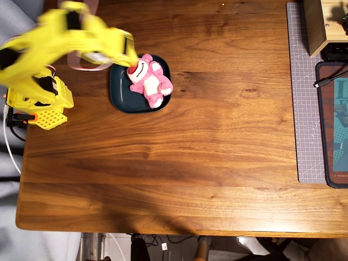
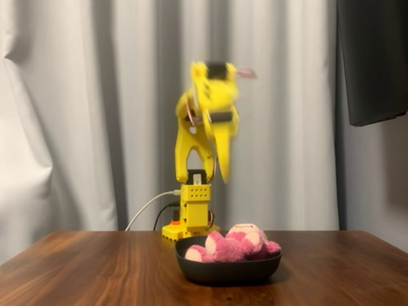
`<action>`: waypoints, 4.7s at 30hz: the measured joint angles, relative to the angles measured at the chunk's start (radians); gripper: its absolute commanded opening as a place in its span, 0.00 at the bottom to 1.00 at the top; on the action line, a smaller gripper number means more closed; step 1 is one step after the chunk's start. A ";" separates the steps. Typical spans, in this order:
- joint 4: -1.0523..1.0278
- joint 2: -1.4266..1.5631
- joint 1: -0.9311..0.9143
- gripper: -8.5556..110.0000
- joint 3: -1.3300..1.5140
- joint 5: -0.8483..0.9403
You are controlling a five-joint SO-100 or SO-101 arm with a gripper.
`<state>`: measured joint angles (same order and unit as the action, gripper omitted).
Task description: Grasp a strawberry bear and put it in the bin.
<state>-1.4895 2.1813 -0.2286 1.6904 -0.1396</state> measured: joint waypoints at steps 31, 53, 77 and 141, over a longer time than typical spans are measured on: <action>0.267 1.172 0.170 0.07 1.381 0.247; 0.230 1.172 0.238 0.07 1.381 0.247; 0.230 1.172 0.258 0.07 1.381 0.247; 0.230 1.172 0.259 0.07 1.381 0.247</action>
<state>-1.2594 3.3533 0.0307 3.0710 0.1074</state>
